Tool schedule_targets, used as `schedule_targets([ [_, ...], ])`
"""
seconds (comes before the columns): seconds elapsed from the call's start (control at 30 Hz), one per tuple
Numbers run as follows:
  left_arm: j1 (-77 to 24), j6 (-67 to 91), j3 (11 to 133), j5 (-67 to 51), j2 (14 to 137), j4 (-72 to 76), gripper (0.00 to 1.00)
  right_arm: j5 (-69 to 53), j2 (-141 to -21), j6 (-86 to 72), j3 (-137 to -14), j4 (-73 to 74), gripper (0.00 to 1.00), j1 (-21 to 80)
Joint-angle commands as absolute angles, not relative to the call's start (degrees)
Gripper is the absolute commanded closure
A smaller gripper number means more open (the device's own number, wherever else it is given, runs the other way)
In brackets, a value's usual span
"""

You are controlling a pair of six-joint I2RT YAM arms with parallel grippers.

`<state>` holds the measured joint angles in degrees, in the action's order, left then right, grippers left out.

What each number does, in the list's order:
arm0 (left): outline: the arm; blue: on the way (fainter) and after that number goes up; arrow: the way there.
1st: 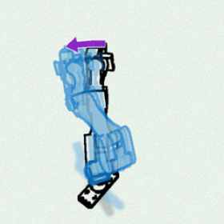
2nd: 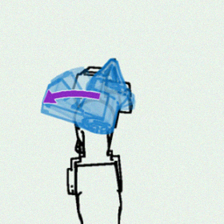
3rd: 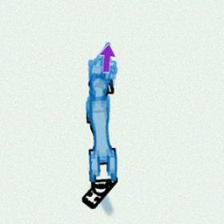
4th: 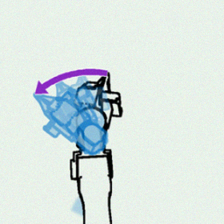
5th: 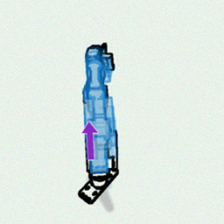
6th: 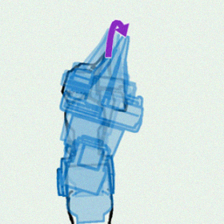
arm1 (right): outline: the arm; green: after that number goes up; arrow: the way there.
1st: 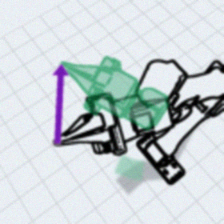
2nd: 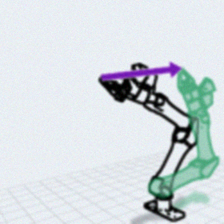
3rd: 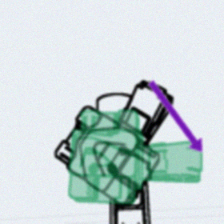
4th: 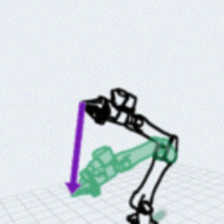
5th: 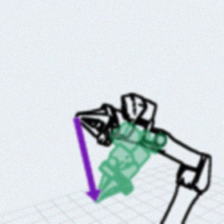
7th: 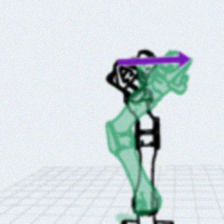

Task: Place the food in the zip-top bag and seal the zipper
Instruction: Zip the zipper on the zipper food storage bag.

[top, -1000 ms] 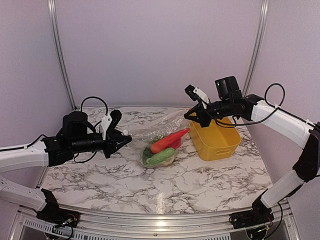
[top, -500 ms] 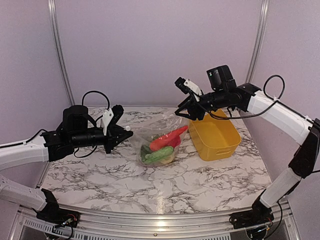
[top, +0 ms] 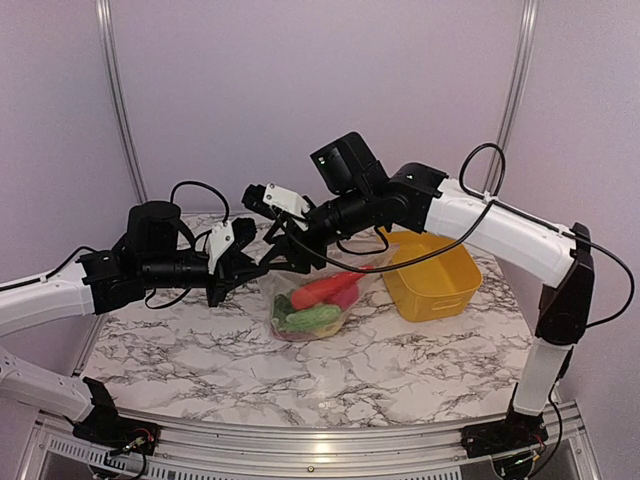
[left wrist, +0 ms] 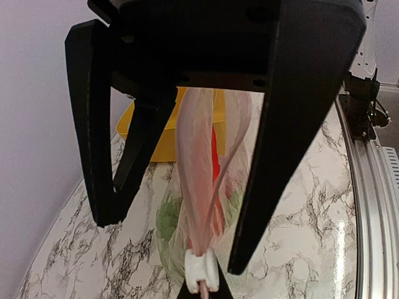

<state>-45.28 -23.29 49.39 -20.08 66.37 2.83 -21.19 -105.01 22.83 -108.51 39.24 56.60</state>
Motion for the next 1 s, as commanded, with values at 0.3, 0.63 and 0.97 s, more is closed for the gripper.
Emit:
schedule_targets([
  [0.3, -45.4, -21.4, 49.9, -21.9, 63.8, 2.5, 1.0, -26.1, -105.7, 23.1, -110.1, 40.1, 0.7, 57.8],
  [0.63, -45.2, -18.4, 49.4, -21.0, 64.5, 5.7, 1.0, -27.7, -106.0, 23.2, -109.5, 39.9, 0.86, 57.8],
  [0.97, -43.4, -16.6, 47.4, -20.4, 63.5, 6.6, 1.0, -25.1, -103.3, 22.5, -108.0, 40.2, 1.0, 54.6],
])
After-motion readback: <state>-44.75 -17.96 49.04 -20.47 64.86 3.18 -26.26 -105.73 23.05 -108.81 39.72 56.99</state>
